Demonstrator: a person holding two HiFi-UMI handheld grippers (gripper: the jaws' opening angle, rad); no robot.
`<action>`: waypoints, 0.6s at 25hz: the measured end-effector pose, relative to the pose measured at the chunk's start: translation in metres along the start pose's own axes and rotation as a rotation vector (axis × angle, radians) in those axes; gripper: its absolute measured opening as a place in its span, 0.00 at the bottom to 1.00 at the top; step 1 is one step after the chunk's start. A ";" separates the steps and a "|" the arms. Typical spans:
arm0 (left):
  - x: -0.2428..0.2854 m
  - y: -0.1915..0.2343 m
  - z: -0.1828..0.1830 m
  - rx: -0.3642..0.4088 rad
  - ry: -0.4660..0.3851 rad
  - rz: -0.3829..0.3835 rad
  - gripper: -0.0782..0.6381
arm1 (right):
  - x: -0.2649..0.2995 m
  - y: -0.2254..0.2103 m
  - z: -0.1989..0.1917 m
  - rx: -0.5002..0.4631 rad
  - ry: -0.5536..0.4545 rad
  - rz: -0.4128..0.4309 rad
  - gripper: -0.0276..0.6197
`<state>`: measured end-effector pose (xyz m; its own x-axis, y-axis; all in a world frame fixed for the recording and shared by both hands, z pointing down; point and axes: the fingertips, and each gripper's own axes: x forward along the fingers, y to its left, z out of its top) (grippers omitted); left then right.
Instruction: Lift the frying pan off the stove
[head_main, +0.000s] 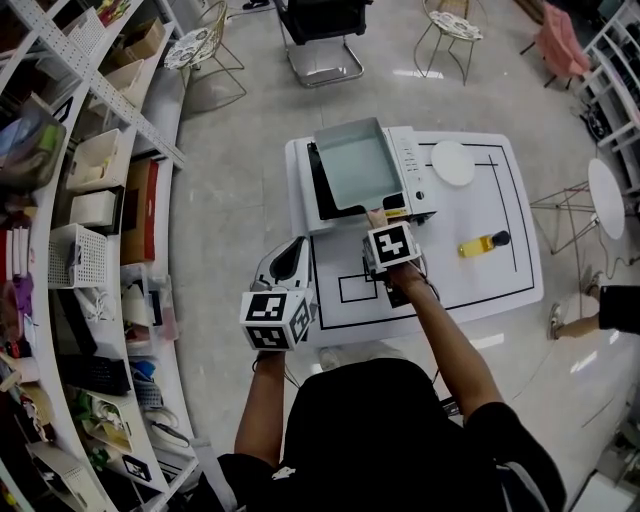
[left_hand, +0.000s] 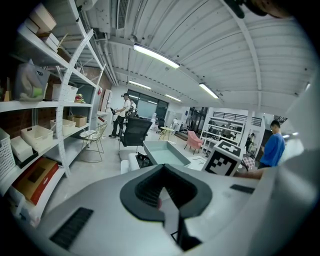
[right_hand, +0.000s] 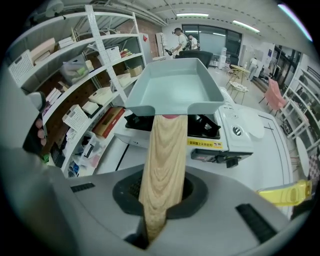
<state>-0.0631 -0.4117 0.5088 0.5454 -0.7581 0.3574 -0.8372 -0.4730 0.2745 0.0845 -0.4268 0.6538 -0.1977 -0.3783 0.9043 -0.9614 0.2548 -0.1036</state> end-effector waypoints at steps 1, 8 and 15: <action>-0.001 0.000 0.000 0.001 -0.001 0.000 0.13 | -0.001 0.009 0.005 0.015 -0.030 0.044 0.08; -0.010 -0.006 0.001 0.016 -0.014 -0.018 0.13 | -0.033 0.002 0.004 0.027 -0.076 -0.037 0.08; -0.027 -0.019 0.000 0.035 -0.025 -0.041 0.13 | -0.061 0.012 -0.004 0.070 -0.152 -0.030 0.08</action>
<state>-0.0619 -0.3816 0.4939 0.5788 -0.7483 0.3242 -0.8151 -0.5192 0.2570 0.0861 -0.3978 0.5990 -0.1907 -0.5164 0.8349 -0.9772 0.1806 -0.1115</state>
